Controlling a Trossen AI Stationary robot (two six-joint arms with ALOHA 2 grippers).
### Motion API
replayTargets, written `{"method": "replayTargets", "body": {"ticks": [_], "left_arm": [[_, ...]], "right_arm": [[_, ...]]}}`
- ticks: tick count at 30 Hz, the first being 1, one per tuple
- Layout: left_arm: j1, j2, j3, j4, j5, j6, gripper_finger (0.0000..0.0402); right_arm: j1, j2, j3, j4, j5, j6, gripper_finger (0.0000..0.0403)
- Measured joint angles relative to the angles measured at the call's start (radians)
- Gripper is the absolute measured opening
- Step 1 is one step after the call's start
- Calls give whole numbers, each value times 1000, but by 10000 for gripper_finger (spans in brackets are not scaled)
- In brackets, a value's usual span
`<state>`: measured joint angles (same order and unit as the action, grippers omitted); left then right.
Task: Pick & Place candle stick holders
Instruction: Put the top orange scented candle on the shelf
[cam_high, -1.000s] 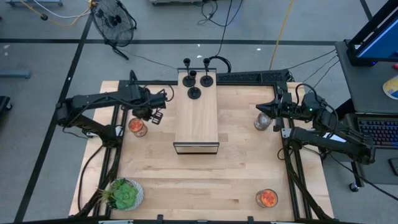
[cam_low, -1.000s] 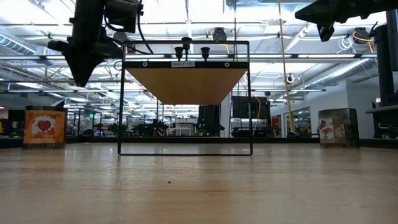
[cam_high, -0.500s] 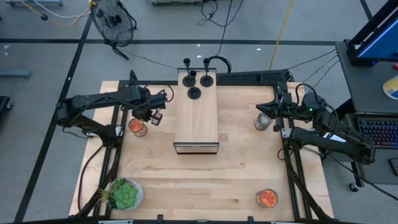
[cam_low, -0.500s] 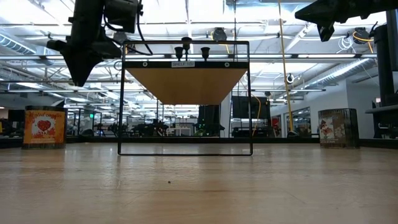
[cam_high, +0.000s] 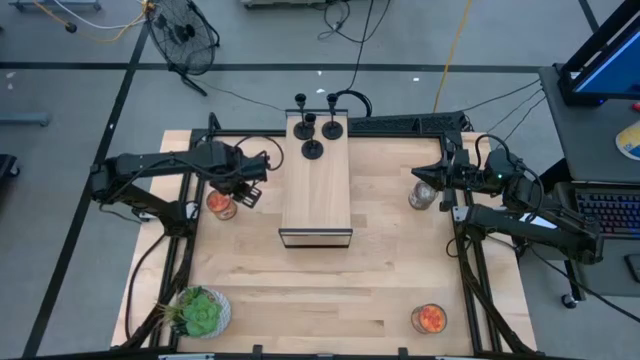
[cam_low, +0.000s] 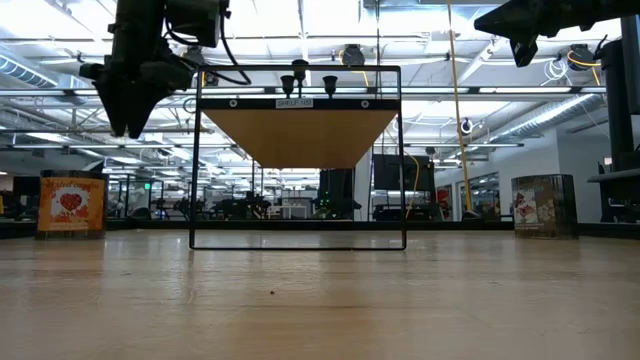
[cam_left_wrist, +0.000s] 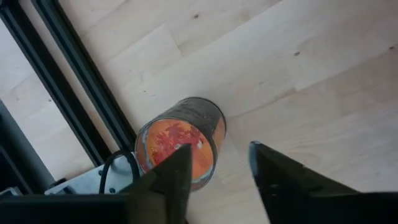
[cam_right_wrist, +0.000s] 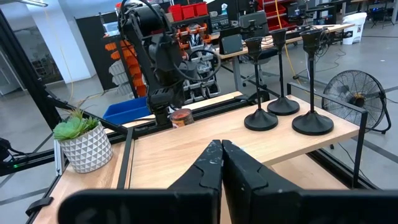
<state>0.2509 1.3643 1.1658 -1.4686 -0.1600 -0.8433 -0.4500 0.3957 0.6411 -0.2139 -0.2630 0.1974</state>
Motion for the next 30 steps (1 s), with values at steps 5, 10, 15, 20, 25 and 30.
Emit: {"method": "replayTargets", "body": {"ticks": [5,10,15,20,25,30], "left_arm": [[-16,0,-82,38,52,-32,222],[-50,0,-179,41,58,-141,230],[-77,-13,-229,135,76,-146,230],[-82,-12,-289,210,71,-124,230],[-83,-11,-337,225,70,-138,230],[-82,-11,-359,245,66,-136,219]], "right_arm": [[0,0,0,0,0,0,0],[0,0,0,0,0,0,0],[0,0,0,0,0,0,0],[0,0,0,1,3,7,0],[0,0,0,2,4,19,0],[0,0,0,4,5,19,0]]}}
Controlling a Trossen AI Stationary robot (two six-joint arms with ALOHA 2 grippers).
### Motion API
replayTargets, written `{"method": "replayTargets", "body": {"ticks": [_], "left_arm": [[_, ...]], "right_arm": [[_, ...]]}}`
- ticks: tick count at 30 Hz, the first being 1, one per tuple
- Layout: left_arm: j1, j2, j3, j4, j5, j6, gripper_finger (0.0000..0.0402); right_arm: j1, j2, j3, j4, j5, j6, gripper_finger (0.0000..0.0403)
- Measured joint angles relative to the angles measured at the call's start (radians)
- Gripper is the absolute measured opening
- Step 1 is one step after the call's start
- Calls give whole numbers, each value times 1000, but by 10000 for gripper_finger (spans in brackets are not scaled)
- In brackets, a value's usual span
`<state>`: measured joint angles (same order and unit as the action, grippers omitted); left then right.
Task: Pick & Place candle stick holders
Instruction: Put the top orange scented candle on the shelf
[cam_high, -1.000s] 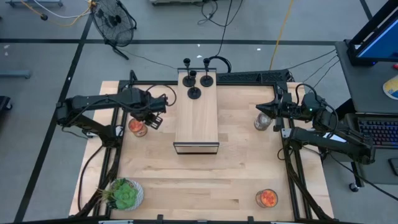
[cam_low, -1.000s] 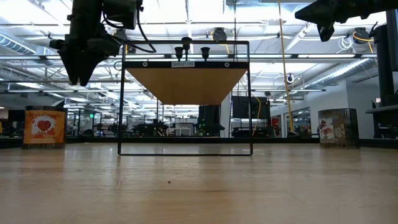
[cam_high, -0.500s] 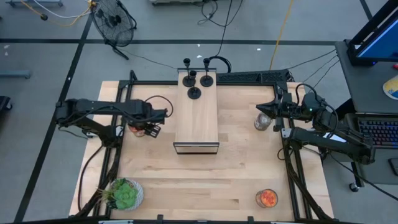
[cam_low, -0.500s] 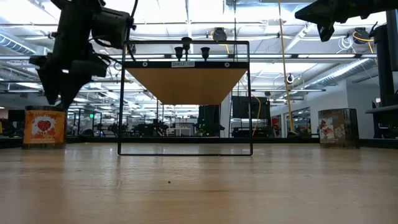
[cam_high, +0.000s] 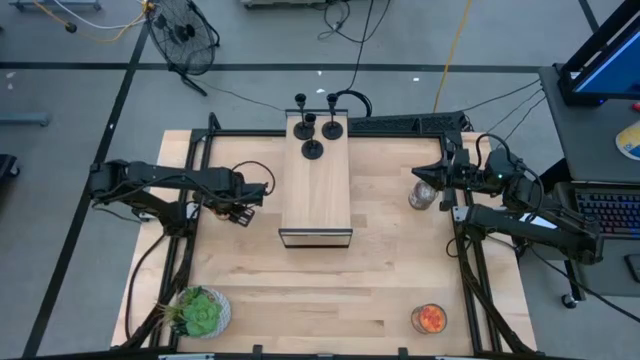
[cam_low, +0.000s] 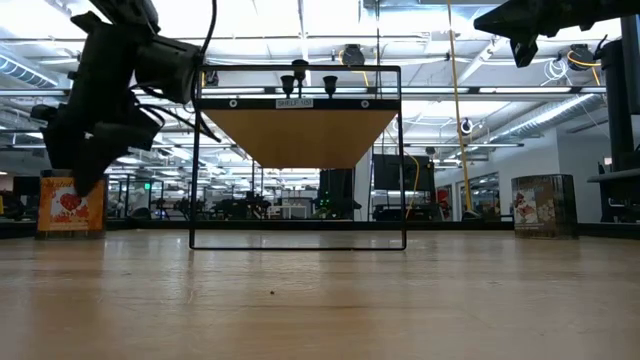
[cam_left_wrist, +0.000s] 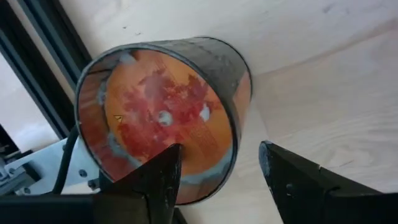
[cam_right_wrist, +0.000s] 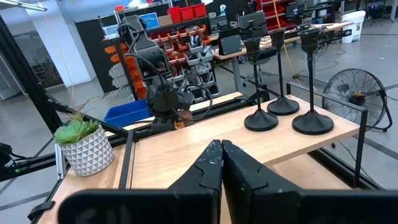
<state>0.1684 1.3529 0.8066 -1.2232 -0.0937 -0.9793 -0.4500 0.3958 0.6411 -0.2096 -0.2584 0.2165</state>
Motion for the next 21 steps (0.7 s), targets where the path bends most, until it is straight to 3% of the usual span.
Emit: {"method": "replayTargets", "body": {"ticks": [4,11,21], "left_arm": [[0,0,0,2,-16,-1,162],[1,-2,3,15,-27,7,23],[-1,0,4,32,-24,27,4]], "right_arm": [[0,0,0,0,0,5,0],[0,0,0,1,3,7,0],[0,0,0,4,1,7,0]]}}
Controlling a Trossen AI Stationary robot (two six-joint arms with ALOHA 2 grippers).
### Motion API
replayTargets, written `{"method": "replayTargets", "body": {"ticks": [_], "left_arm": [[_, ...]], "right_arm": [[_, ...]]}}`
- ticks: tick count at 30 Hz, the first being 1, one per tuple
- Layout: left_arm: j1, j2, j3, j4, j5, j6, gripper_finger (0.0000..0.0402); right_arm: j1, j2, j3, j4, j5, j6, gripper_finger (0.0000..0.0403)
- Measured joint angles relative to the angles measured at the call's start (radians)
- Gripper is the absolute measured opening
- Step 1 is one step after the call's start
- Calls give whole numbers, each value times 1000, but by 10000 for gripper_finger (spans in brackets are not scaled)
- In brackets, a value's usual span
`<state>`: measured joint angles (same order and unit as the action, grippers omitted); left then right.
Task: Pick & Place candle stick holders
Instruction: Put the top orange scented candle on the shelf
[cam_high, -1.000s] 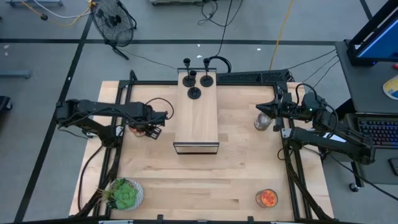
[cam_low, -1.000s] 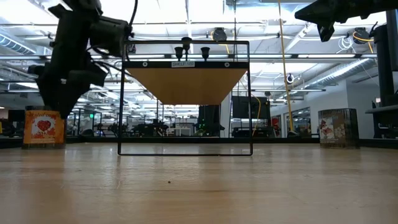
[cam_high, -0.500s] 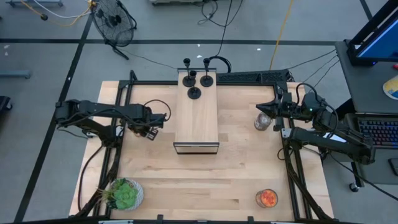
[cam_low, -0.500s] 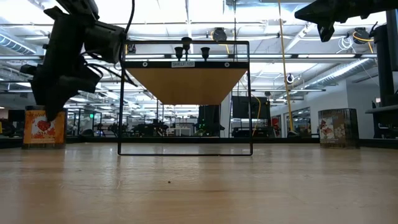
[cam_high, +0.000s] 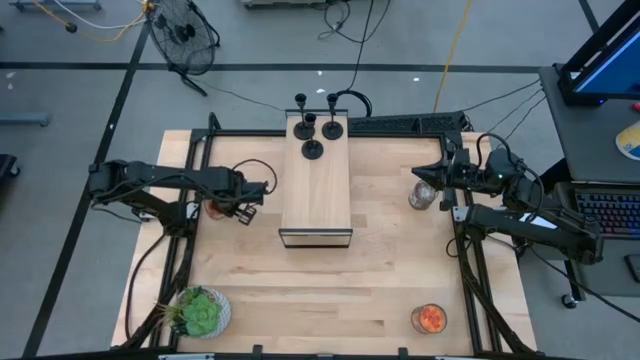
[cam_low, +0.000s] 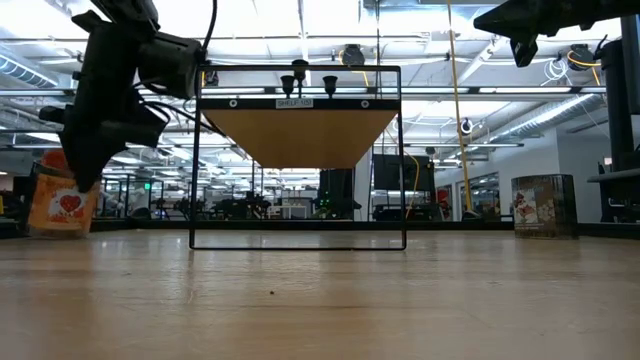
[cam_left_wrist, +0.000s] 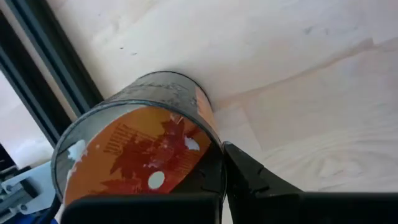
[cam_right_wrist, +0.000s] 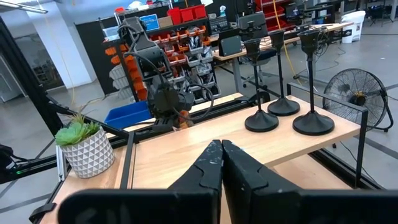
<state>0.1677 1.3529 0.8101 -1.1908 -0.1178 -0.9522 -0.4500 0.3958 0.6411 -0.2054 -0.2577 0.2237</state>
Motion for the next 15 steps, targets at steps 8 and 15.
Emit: {"method": "replayTargets", "body": {"ticks": [8,15], "left_arm": [[-1,3,64,-3,53,63,2],[-1,2,175,-74,57,117,1]], "right_arm": [[0,0,0,0,-1,0,0],[0,0,0,9,-2,0,0]]}}
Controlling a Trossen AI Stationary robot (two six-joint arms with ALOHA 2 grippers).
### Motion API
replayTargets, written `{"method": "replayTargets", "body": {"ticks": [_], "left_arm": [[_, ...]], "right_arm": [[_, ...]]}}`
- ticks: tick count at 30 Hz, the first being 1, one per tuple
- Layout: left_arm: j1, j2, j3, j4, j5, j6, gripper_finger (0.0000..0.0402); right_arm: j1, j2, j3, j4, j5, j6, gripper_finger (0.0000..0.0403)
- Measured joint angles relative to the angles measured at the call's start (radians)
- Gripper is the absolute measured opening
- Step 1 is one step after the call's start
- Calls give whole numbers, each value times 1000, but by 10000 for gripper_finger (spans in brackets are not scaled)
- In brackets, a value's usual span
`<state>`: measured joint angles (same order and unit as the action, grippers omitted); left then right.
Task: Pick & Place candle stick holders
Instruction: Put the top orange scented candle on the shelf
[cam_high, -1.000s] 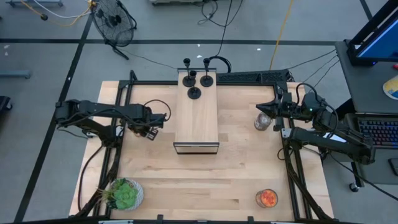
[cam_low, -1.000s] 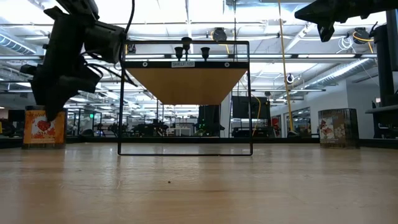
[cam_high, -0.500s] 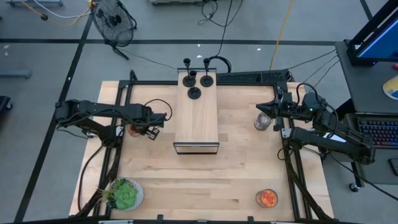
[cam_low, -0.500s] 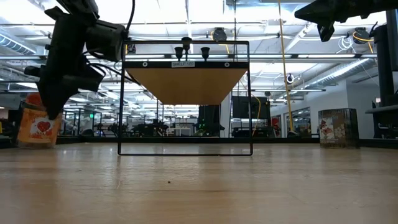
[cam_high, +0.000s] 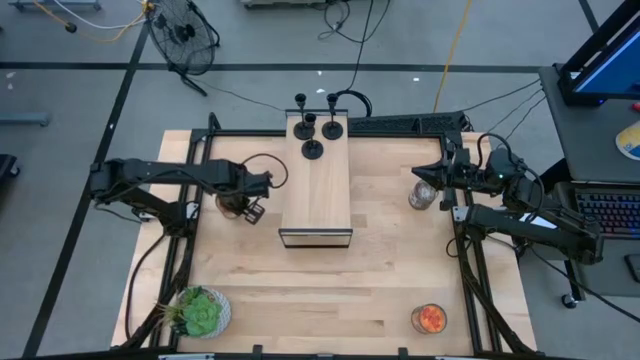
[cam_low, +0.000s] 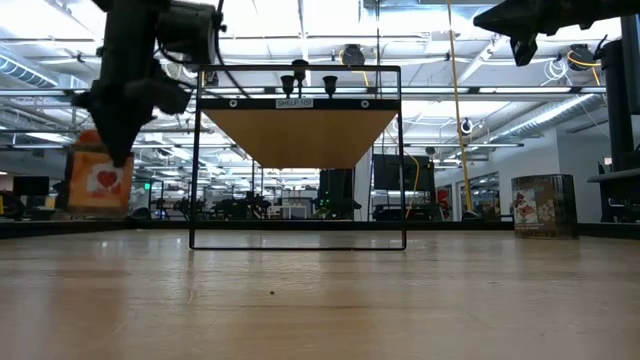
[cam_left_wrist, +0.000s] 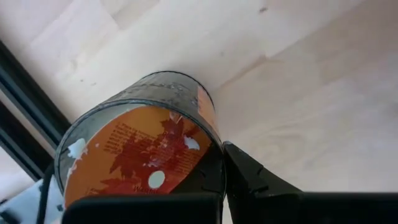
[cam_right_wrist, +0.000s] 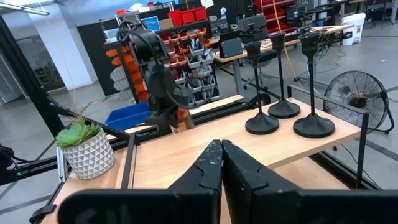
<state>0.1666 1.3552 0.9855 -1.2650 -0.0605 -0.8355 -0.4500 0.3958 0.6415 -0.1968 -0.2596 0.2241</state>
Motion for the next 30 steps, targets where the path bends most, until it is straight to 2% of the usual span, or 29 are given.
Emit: {"method": "replayTargets", "body": {"ticks": [6,13,19,25,30], "left_arm": [[0,0,142,-151,-7,34,1],[-27,-1,368,-269,-13,48,1],[-78,-1,543,-289,-44,-10,0],[-127,3,630,-282,-53,-77,0],[-159,39,681,-275,-53,-91,0]], "right_arm": [[0,0,0,-1,-1,0,0],[0,15,0,-1,-3,0,0],[0,54,0,-1,-3,1,0],[0,124,0,21,-11,26,0],[10,231,0,209,-108,17,0]]}}
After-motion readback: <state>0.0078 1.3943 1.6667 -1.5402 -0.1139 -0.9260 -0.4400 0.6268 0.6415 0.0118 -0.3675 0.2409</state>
